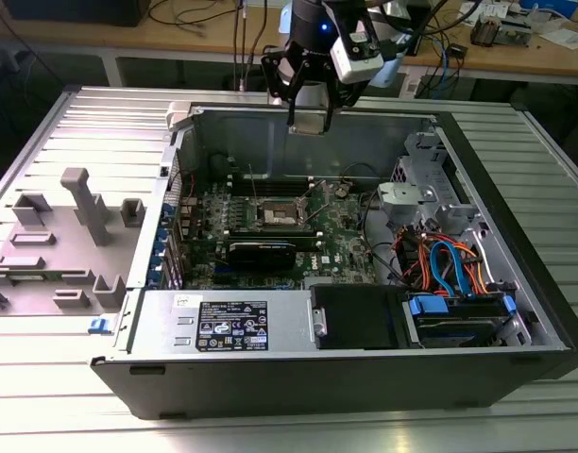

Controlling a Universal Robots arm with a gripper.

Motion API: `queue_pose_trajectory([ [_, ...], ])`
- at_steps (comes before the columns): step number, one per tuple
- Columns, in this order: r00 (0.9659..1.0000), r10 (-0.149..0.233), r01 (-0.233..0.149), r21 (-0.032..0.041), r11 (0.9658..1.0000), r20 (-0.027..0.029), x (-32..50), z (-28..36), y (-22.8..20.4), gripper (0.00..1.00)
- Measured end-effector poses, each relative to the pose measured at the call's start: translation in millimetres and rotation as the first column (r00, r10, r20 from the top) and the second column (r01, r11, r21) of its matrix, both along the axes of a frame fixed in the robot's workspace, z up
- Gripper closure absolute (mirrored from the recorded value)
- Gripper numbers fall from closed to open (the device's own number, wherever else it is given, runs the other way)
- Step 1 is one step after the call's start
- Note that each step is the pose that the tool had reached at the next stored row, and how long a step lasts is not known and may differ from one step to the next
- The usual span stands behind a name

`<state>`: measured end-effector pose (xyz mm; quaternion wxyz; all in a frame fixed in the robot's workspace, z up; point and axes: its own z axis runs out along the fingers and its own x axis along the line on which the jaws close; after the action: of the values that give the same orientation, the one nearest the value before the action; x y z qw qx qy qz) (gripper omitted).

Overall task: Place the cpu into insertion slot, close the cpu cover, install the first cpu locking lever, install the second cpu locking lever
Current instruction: 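Place the cpu into insertion slot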

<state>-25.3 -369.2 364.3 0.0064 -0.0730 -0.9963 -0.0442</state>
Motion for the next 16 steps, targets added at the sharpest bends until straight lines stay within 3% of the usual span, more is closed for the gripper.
queue_pose_trajectory([
  [9,0.9979,-0.064,0.064,0.0004,0.9979,0.0001,0.0,-1.2,-0.4,0.46],
  [16,0.9956,-0.094,0.094,0.0001,0.9956,0.0001,0.0,-1.7,-4.0,0.46],
])
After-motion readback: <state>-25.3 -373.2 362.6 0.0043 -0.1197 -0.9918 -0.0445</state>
